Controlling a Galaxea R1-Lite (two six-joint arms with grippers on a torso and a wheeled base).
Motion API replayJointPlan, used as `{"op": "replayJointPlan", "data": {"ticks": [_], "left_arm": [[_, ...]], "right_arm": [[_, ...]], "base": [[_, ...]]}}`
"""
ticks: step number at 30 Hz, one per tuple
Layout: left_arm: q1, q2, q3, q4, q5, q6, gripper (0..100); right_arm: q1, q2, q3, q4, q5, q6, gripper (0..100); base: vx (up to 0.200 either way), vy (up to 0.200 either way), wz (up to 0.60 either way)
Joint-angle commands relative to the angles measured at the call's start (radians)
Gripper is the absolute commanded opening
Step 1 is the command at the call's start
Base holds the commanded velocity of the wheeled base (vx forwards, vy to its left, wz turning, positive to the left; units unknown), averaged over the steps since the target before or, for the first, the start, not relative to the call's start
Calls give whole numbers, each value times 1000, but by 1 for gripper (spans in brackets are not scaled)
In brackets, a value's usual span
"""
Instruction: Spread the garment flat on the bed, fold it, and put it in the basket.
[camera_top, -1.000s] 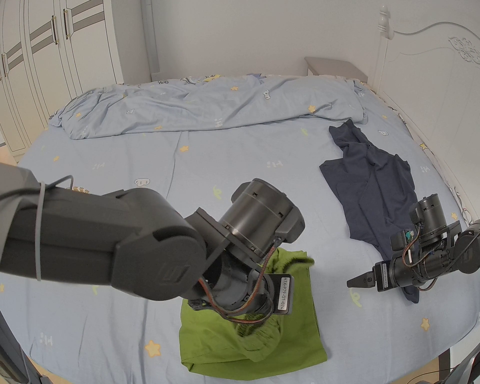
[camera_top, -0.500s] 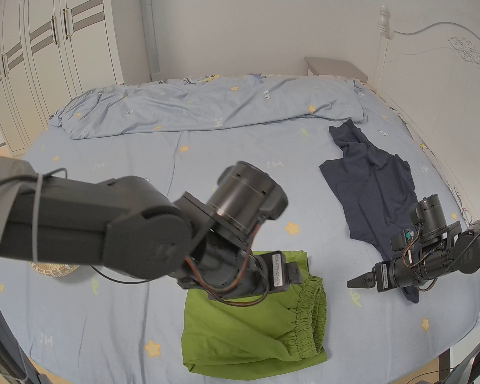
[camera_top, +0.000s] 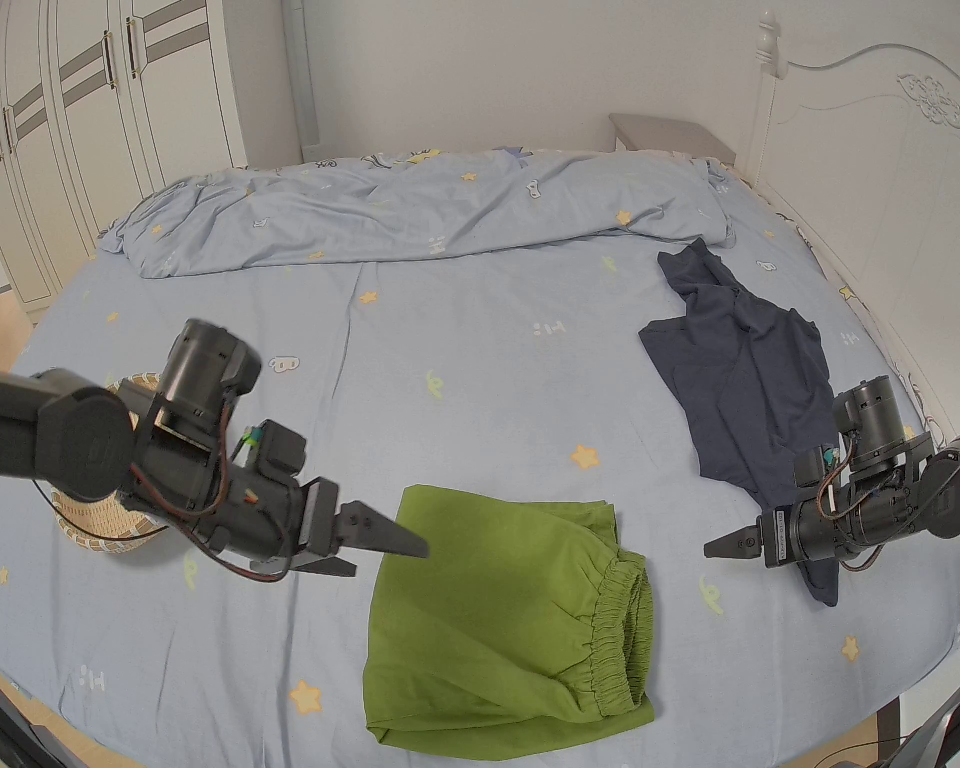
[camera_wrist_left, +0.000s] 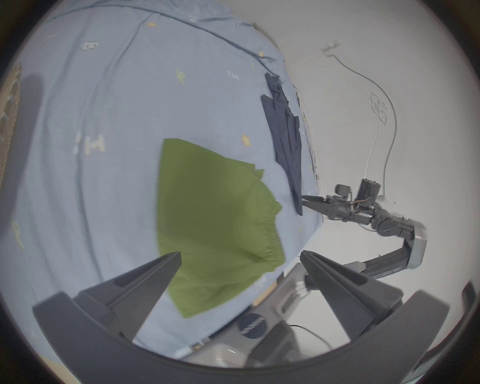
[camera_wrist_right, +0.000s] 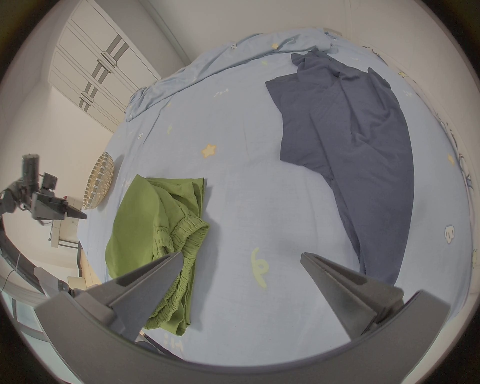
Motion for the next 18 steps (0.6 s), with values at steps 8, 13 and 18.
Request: {"op": "replayJointPlan", "data": {"ticks": [8, 13, 18], "left_arm": [[146, 226, 230, -343, -86, 132, 100], [105, 322, 223, -421, -4, 128, 100], [54, 344, 211, -459, 18, 71, 100]], "right_arm": [[-20, -31, -7, 1, 1, 2, 100], [-15, -28, -5, 1, 1, 2, 100], [-20, -23, -5, -1, 2, 2, 100]], "base": [[0, 0, 0], [0, 0, 0], [0, 0, 0]]}}
